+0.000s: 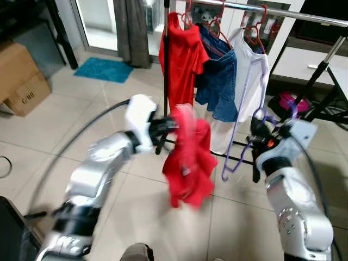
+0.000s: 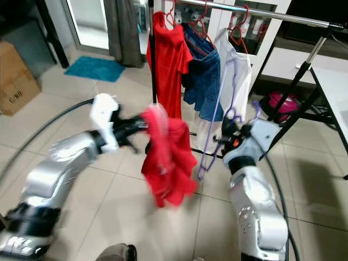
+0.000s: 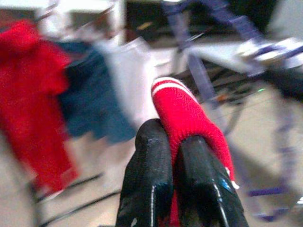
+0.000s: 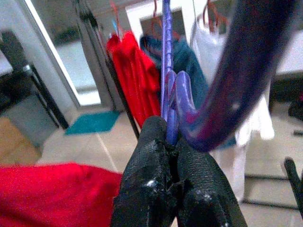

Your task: Hang hanger

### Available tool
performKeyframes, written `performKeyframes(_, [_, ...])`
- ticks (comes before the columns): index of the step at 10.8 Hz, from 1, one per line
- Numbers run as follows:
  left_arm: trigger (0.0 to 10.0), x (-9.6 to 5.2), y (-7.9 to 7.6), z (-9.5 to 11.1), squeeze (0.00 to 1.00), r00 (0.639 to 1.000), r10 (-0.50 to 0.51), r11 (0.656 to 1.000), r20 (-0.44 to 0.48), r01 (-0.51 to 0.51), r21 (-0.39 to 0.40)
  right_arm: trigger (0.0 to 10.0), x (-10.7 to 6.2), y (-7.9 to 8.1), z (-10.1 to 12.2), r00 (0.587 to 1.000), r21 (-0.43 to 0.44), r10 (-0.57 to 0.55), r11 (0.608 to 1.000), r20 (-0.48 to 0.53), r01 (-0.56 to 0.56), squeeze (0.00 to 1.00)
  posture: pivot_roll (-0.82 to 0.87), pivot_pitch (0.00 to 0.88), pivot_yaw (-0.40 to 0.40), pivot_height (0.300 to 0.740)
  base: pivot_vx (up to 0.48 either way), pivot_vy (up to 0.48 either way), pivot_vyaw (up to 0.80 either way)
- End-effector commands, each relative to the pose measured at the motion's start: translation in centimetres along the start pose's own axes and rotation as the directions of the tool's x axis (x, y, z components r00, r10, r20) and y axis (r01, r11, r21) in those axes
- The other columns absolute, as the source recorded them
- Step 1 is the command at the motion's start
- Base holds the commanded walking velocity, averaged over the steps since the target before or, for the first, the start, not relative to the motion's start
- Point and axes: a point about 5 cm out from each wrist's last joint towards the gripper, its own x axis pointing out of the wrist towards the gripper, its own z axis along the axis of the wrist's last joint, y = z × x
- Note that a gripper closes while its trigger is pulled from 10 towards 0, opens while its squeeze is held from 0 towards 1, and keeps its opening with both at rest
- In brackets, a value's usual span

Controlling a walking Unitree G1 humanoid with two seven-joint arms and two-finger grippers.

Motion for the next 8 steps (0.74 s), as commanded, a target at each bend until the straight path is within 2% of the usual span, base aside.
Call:
performKeyframes(1, [10.0, -1.0, 1.1, 0.2, 0.00, 0.988, 0.157, 0.988, -0.004, -0.157, -0.004, 10.0, -0.4, 0.0, -0.3, 0.999, -0.041, -0.005, 0.999, -0.045, 0.003, 0.00, 0.08, 0.051, 0.018, 0.740, 0.000, 0.000, 0.00])
performKeyframes(2, [10.0, -2.2, 0.5, -1.6, 0.00, 0.966, 0.238, 0.969, -0.101, -0.243, -0.043, 10.0, -1.4, -0.9, -1.5, 0.990, -0.128, -0.042, 0.992, -0.137, 0.025, 0.00, 0.10, 0.061, 0.003, 0.740, 0.000, 0.000, -0.48])
performKeyframes(3, [10.0, -2.9, -0.1, -3.0, 0.00, 0.927, 0.333, 0.942, -0.171, -0.333, 0.032, 10.0, -2.3, -2.0, -2.5, 0.981, -0.172, -0.094, 0.983, -0.171, 0.064, 0.00, 0.08, 0.066, -0.016, 0.740, 0.000, 0.000, -0.80])
performKeyframes(4, [10.0, -3.0, -0.3, -3.0, 0.00, 0.918, 0.357, 0.934, -0.172, -0.356, 0.040, 10.0, -2.5, -2.1, -2.4, 0.980, -0.177, -0.110, 0.981, -0.166, 0.081, 0.00, 0.08, 0.066, -0.016, 0.740, 0.000, 0.000, -0.80])
performKeyframes(6, [10.0, -3.4, -1.0, -3.1, 0.00, 0.936, 0.306, 0.945, -0.171, -0.320, -0.062, 10.0, -2.7, -2.6, -2.3, 0.975, -0.206, -0.170, 0.969, -0.146, 0.138, 0.00, 0.08, 0.086, -0.040, 0.740, 0.000, 0.000, -0.80])
performKeyframes(7, [10.0, -3.9, -1.5, -3.0, 0.00, 0.927, 0.330, 0.935, -0.179, -0.347, -0.074, 10.0, -2.9, -1.9, -2.6, 0.975, -0.177, -0.121, 0.980, -0.187, 0.088, 0.00, 0.08, 0.089, -0.044, 0.740, 0.000, 0.000, -0.80])
performKeyframes(8, [10.0, -3.6, -1.8, -2.9, 0.00, 0.926, 0.344, 0.933, -0.154, -0.355, -0.050, 10.0, -2.9, -1.9, -2.4, 0.979, -0.196, -0.125, 0.976, -0.159, 0.093, 0.00, 0.09, 0.090, -0.029, 0.740, 0.000, 0.000, -0.80])
